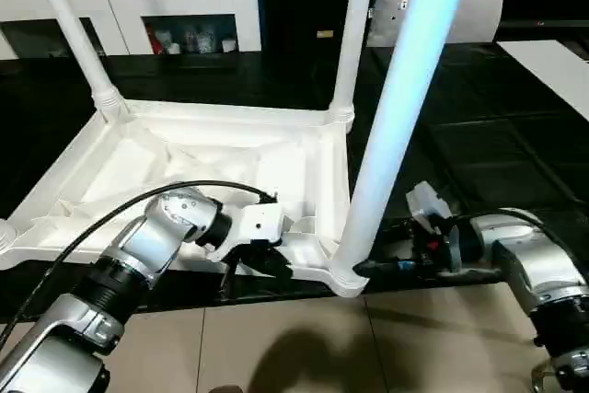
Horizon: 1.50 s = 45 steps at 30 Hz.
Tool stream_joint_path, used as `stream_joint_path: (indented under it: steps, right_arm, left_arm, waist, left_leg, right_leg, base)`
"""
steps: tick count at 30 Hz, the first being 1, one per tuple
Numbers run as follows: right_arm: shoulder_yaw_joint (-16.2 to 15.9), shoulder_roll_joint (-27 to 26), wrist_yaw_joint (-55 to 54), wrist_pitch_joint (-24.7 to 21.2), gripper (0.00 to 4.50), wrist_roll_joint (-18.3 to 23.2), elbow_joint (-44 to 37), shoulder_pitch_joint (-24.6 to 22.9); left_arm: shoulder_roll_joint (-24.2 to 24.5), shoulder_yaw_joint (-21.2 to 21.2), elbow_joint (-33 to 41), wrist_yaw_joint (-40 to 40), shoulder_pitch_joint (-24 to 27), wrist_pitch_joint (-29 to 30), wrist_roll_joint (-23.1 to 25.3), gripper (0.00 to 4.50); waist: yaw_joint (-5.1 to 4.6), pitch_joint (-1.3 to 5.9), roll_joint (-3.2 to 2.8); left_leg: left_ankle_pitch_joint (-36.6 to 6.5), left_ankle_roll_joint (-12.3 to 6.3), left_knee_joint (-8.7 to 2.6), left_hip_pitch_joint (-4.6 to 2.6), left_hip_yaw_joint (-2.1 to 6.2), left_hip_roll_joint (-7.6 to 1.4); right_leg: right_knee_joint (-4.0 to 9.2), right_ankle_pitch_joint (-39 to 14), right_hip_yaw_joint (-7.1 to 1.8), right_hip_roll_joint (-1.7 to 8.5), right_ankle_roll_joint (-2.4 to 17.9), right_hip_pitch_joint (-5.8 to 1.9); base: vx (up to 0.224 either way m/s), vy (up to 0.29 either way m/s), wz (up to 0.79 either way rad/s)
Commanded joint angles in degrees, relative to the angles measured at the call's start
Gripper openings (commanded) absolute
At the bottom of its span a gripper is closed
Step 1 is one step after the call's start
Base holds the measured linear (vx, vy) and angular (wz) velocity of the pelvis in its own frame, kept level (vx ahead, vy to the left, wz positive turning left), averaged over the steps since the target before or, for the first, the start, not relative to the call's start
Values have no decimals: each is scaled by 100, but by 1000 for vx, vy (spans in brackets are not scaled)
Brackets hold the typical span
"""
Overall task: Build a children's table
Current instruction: Rotate leg to tighten
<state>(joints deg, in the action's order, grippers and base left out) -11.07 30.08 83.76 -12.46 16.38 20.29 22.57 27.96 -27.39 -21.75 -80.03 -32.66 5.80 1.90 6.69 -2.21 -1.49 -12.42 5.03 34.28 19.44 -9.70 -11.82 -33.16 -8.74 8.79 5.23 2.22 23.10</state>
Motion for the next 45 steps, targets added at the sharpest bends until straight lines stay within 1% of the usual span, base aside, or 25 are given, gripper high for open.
stream_joint_path:
  steps: [1, 8, 12, 13, 15, 17, 19, 20, 21, 24, 25, 26, 27, 29, 30, 31, 32, 35, 37, 38, 39, 41, 42, 43, 45]
  right_arm:
    - [-26, -18, 75, -35, 202, 92, -146, 91]
    - [-69, -61, 119, -127, 194, 139, -178, 25]
    - [10, -158, -117, -354, 193, 242, -372, -131]
    - [56, -206, -258, -416, 193, 260, -420, -159]
    - [189, -417, -918, -650, 193, 159, -362, -124]
    - [277, -601, -1476, -793, 193, 24, -252, -66]
    - [350, -838, -2113, -917, 193, -156, -115, 7]
    - [389, -992, -2484, -959, 193, -267, -56, 40]
    - [462, -1228, -2958, -1012, 193, -355, 48, 102]
    - [519, -1612, -3691, -839, 192, -561, 229, 216]
    - [645, -1834, -4105, -876, 191, -544, 353, 312]
    - [740, -1983, -4384, -924, 191, -517, 435, 378]
    - [838, -2138, -4724, -942, 191, -512, 545, 459]
    - [1018, -2439, -5567, -707, 191, -629, 953, 703]
    - [1018, -2439, -5567, -707, 191, -629, 953, 703]
    - [1141, -2595, -5857, -545, 191, -660, 1090, 799]
    - [1214, -2672, -5902, -485, 245, -617, 1129, 836]
    - [1289, -2738, -5791, -380, 263, -579, 998, 792]
    - [1245, -2573, -5512, -268, 280, -581, 800, 622]
    - [1243, -2464, -5381, -209, 292, -568, 724, 541]
    - [1243, -2453, -5367, -205, 292, -565, 716, 533]
    - [1243, -2294, -5174, -145, 304, -514, 596, 418]
    - [1223, -2125, -4943, -88, 312, -466, 479, 309]
    - [1197, -1909, -4647, -15, 336, -443, 376, 200]
    - [1173, -1596, -4132, 59, 342, -429, 242, 70]
  left_arm:
    - [-56, -251, 101, -252, -57, -111, 39, 0]
    - [-48, -231, 115, -278, -15, -62, 28, 0]
    - [-151, -22, 296, -130, 101, 439, -218, 0]
    - [-185, 36, 341, -39, 122, 599, -257, 0]
    - [-299, 155, 398, 303, 148, 930, -244, 0]
    - [-440, 278, 426, 622, 166, 1189, -255, 0]
    - [-669, 453, 456, 1055, 184, 1495, -289, 0]
    - [-832, 559, 455, 1350, 179, 1685, -288, 0]
    - [-1042, 660, 419, 1707, 151, 1878, -259, 0]
    - [-1370, 785, 349, 2244, 102, 2162, -179, 0]
    - [-1507, 832, 346, 2441, 91, 2289, -157, 0]
    - [-1593, 860, 350, 2565, 85, 2374, -143, 0]
    - [-1688, 895, 359, 2717, 77, 2484, -133, 0]
    - [-1938, 948, 307, 3091, 26, 2608, -69, 0]
    - [-1938, 948, 307, 3091, 26, 2608, -69, 0]
    - [-2040, 961, 301, 3232, 5, 2672, -31, 0]
    - [-2076, 958, 290, 3285, -8, 2676, -4, 0]
    - [-2030, 942, 262, 3364, -51, 2641, 89, 0]
    - [-1892, 939, 220, 3315, -61, 2520, 124, 0]
    - [-1816, 911, 206, 3259, -53, 2432, 152, 0]
    - [-1809, 909, 204, 3253, -52, 2422, 155, 0]
    - [-1710, 875, 175, 3161, -37, 2295, 192, 0]
    - [-1625, 846, 156, 3052, -23, 2208, 202, 0]
    - [-1528, 817, 138, 2909, -8, 2088, 199, 0]
    - [-1385, 773, 118, 2715, 13, 1959, 193, 0]
  waist:
    - [-15, 374, 78]
    - [-14, 376, 74]
    - [-17, 375, 72]
    - [-17, 372, 58]
    - [-40, 359, 66]
    - [-68, 340, 73]
    - [-162, 301, 70]
    - [-189, 301, 77]
    - [-249, 307, 76]
    - [-413, 317, 81]
    - [-456, 318, 69]
    - [-480, 319, 76]
    - [-500, 327, 59]
    - [-536, 333, 52]
    - [-545, 338, 43]
    - [-533, 348, 42]
    - [-538, 354, 42]
    - [-510, 383, 29]
    - [-441, 399, 21]
    - [-417, 400, 6]
    - [-387, 398, 14]
    - [-337, 394, 19]
    - [-317, 389, 10]
    - [-297, 383, 15]
    - [-262, 377, 9]
  left_leg:
    - [-574, -508, -369, 48, 14, -172]
    - [-554, -510, -364, 52, 11, -162]
    - [-553, -489, -368, 56, 11, -166]
    - [-567, -489, -370, 49, 14, -166]
    - [-609, -447, -378, 45, 15, -164]
    - [-724, -365, -381, 29, 11, -126]
    - [-949, -237, -378, 6, 14, -90]
    - [-990, -225, -376, 8, 23, -76]
    - [-987, -183, -373, 36, 34, -75]
    - [-1083, -218, -341, 32, 40, -35]
    - [-1041, -280, -336, 69, 44, -15]
    - [-1022, -301, -332, 64, 31, -14]
    - [-994, -322, -328, 61, 41, -9]
    - [-933, -327, -333, 54, 38, -16]
    - [-906, -333, -337, 52, 39, -26]
    - [-874, -369, -347, 48, 45, -39]
    - [-841, -382, -349, 58, 43, -54]
    - [-601, -461, -360, 86, 60, -100]
    - [-358, -547, -352, 85, 53, -131]
    - [-321, -563, -350, 78, 53, -137]
    - [-321, -599, -342, 68, 36, -140]
    - [-314, -628, -349, 71, 32, -138]
    - [-347, -628, -352, 66, 31, -141]
    - [-416, -609, -355, 57, 22, -141]
    - [-483, -591, -360, 61, 24, -144]
  right_leg:
    - [388, -1973, -361, 370, 653, -367]
    - [398, -1995, -356, 366, 615, -368]
    - [389, -1976, -357, 367, 624, -378]
    - [399, -2008, -354, 369, 626, -370]
    - [413, -2089, -348, 362, 607, -364]
    - [471, -2410, -323, 361, 495, -360]
    - [558, -2920, -277, 354, 297, -342]
    - [578, -3019, -253, 356, 250, -351]
    - [580, -3048, -239, 353, 167, -370]
    - [625, -3078, -208, 349, 125, -347]
    - [623, -3064, -204, 341, 94, -369]
    - [634, -3061, -213, 337, 92, -354]
    - [630, -3043, -201, 339, 126, -349]
    - [619, -2931, -203, 328, 184, -331]
    - [611, -2840, -211, 327, 211, -334]
    - [593, -2705, -226, 330, 257, -340]
    - [567, -2593, -245, 339, 307, -339]
    - [460, -1967, -293, 347, 546, -366]
    - [371, -1441, -333, 358, 784, -375]
    - [358, -1332, -339, 358, 830, -372]
    - [342, -1191, -356, 362, 886, -366]
    - [333, -1158, -363, 373, 901, -385]
    - [344, -1210, -360, 373, 892, -384]
    - [359, -1307, -361, 373, 866, -383]
    - [363, -1390, -365, 370, 823, -391]
  base:
    - [0, 0, 0]
    - [0, 0, 0]
    - [0, 0, 0]
    - [0, 0, 0]
    - [0, 0, 0]
    - [0, 0, 0]
    - [0, 0, 0]
    - [0, 0, 0]
    - [0, 0, 0]
    - [0, 0, 0]
    - [0, 0, 0]
    - [0, 0, 0]
    - [0, 0, 0]
    - [0, 0, 0]
    - [0, 0, 0]
    - [0, 0, 0]
    - [0, 0, 0]
    - [0, 0, 0]
    - [0, 0, 0]
    - [0, 0, 0]
    - [0, 0, 0]
    - [0, 0, 0]
    - [0, 0, 0]
    - [0, 0, 0]
    - [0, 0, 0]
